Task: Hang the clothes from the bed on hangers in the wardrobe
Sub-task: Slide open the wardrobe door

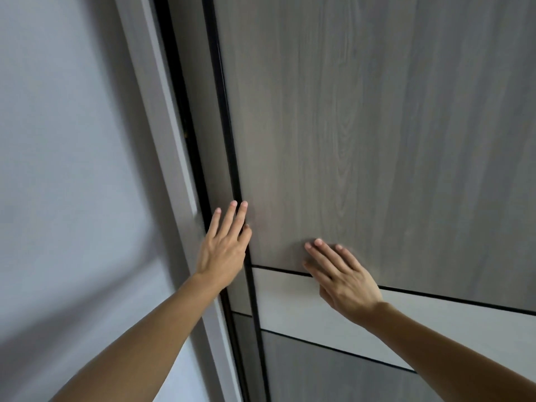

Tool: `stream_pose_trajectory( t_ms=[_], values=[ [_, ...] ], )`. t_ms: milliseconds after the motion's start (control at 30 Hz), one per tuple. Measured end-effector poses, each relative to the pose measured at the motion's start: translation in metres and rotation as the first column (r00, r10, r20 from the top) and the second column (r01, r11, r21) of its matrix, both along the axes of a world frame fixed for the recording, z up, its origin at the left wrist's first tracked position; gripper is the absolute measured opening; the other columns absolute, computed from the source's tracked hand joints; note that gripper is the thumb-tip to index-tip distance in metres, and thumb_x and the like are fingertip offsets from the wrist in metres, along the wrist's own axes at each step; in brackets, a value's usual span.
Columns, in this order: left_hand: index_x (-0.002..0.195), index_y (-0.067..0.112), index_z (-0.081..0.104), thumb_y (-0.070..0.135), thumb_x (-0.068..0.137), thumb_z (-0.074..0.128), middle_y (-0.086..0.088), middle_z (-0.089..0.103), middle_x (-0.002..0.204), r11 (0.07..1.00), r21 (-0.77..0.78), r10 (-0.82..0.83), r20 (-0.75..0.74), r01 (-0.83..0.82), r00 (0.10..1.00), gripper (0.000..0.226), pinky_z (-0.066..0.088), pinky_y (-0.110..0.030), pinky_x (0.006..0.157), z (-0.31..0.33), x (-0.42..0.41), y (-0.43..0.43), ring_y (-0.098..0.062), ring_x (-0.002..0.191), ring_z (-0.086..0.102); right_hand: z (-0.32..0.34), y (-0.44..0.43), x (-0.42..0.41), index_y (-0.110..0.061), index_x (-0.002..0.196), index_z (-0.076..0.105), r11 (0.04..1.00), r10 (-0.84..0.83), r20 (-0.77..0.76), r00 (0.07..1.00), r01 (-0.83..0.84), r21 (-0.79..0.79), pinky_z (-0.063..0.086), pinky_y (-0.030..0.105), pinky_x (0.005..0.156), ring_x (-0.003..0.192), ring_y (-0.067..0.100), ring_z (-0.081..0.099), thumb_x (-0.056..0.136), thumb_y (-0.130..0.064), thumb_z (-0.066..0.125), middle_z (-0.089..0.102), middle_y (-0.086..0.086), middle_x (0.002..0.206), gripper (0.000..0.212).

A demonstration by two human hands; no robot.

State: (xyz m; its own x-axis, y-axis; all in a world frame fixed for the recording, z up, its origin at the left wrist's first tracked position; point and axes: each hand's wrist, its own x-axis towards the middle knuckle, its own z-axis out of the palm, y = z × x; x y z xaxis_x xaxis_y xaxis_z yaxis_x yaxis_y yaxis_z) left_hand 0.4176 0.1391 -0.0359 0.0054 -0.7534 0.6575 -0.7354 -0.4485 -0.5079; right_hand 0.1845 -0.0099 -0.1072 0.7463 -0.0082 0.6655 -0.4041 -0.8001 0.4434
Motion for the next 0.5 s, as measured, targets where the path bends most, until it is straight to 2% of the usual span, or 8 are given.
stream_pose_trajectory(
  t_ms=[167,300,500],
  values=[
    [0.125,0.006,0.056,0.015,0.075,0.065,-0.023,0.015,0.157,0.997,0.046,0.057,0.051,-0.060,0.997,0.051,0.012,-0.057,0.117,0.003,0.040,0.016,-0.041,0.145,0.012,0.002,0.007,0.039,-0.015,0.129,0.059,1.000,0.029,-0.023,0.999,-0.029,-0.008,0.022,0.044,0.116,0.145,0.026,0.026,0.076,-0.023,0.064,0.033,0.009,0.155,0.054],
    [0.128,0.004,0.055,0.018,0.076,0.064,-0.024,0.018,0.156,0.995,0.071,0.067,0.074,-0.072,0.995,0.054,0.011,-0.059,0.116,0.005,0.065,0.027,-0.043,0.144,0.013,0.001,0.015,0.063,-0.015,0.130,0.059,0.999,0.048,-0.026,0.999,-0.048,0.003,0.022,0.044,0.116,0.145,0.026,0.026,0.077,-0.021,0.063,0.034,0.009,0.155,0.053],
    [0.131,0.003,0.054,0.031,0.086,0.053,-0.025,0.027,0.153,0.993,0.114,-0.009,0.127,-0.006,0.992,0.053,0.010,-0.060,0.116,0.007,0.091,0.037,-0.039,0.146,0.013,0.000,0.033,0.087,-0.017,0.132,0.057,0.998,-0.050,-0.029,0.998,0.051,0.022,0.021,0.046,0.116,0.146,0.027,0.022,0.076,-0.021,0.061,0.032,0.009,0.155,0.056]
  ],
)
